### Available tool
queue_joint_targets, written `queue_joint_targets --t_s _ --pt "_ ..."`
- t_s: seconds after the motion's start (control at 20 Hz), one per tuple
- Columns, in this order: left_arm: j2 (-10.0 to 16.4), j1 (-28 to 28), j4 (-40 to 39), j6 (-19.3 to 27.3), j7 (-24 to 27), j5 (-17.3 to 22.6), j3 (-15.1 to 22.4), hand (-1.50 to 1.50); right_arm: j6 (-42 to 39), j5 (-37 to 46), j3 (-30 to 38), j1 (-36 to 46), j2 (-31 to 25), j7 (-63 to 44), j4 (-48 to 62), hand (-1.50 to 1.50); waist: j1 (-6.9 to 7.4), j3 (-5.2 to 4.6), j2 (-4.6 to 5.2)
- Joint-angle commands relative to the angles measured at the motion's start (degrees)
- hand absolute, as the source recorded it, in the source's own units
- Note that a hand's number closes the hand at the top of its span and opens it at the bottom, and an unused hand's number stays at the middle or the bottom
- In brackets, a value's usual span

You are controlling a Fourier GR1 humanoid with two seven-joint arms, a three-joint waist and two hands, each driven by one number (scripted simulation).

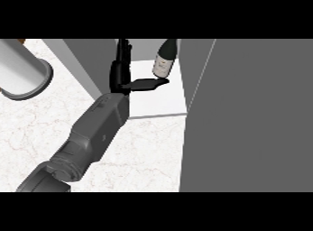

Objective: Pick up the wine, place it into the cabinet and close the cabinet

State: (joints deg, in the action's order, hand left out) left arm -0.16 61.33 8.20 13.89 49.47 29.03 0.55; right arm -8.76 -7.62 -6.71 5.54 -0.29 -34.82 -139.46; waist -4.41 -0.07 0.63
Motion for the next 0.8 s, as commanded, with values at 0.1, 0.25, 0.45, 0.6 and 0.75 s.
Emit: queue_joint_targets --t_s 0.1,0.25,0.45,0.6,0.75 --pt "0.2 -6.1 3.6 0.0 -0.4 5.4 4.4 -1.5 2.3 -0.1 -0.4 2.4 -0.2 -3.9 -2.8 -1.5 1.42 0.02 -0.71" --pt "0.2 -7.8 9.6 2.9 -2.4 9.8 10.7 -1.5 0.8 0.4 -2.1 -0.3 0.0 -1.2 -2.2 -1.5 0.44 0.04 -0.86" --pt "0.2 -13.2 20.4 8.5 -5.6 14.0 19.3 -1.5 1.1 -2.3 1.7 -1.6 -1.4 -3.2 -5.7 -1.5 1.8 0.07 -1.17" --pt "0.2 -21.9 27.4 11.2 -2.5 16.2 26.4 -1.5 0.3 -2.0 2.0 -2.6 -1.6 -0.6 -3.6 -1.5 2.85 0.06 -0.75" --pt "0.2 -26.7 39.3 18.9 -6.6 14.7 32.6 -1.5 0.9 -1.5 4.3 -1.9 -2.3 -0.4 -2.9 -1.5 4.35 0.11 -1.09"
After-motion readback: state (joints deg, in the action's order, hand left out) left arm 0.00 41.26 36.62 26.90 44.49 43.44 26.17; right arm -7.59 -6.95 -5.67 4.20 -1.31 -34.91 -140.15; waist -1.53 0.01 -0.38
